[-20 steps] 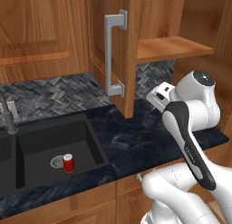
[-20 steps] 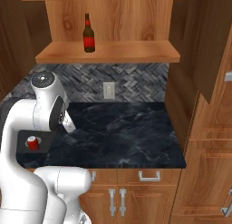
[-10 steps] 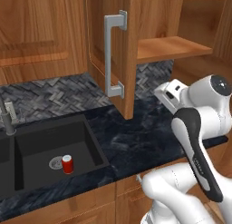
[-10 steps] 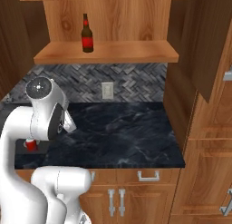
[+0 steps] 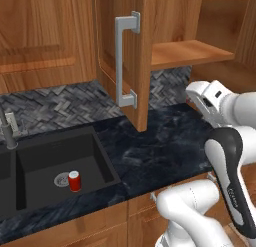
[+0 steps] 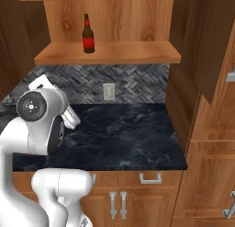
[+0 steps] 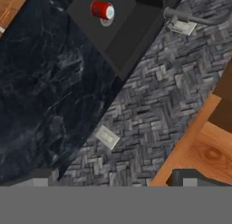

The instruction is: Open the cabinet directly in front. Then move the beer and the mug to the dining counter with the candle on it.

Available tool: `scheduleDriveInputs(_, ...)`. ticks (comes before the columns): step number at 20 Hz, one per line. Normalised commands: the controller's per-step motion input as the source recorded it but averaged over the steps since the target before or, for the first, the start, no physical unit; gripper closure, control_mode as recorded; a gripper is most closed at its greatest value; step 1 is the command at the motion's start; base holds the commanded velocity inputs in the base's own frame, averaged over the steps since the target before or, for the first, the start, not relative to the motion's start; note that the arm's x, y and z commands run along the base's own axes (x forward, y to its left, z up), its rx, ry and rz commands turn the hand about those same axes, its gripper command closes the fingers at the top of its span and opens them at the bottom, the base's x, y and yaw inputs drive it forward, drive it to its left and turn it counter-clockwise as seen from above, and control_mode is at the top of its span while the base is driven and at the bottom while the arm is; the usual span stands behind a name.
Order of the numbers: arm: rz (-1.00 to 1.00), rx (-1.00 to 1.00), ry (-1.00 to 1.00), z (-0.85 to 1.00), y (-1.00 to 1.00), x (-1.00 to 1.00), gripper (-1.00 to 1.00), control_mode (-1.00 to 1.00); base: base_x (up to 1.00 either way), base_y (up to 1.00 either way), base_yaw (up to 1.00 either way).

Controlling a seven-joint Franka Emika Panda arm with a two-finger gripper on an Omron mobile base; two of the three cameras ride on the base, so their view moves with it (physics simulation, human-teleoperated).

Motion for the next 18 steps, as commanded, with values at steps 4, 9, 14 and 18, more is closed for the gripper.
scheduleDriveInputs(4,0.09,0.0,-0.28,0.44,-0.39,-0.11,-1.0,-1.0,0.0,0.0,0.0)
scheduleDriveInputs(9,0.07,0.0,-0.21,0.34,-0.4,-0.12,-1.0,-1.0,0.0,0.0,0.0)
scheduleDriveInputs(14,0.07,-0.14,-0.2,0.18,-0.32,-0.27,-1.0,-1.0,0.0,0.0,0.0)
scheduleDriveInputs(18,0.07,-0.23,-0.16,0.16,-0.17,-0.2,-1.0,-1.0,0.0,0.0,0.0)
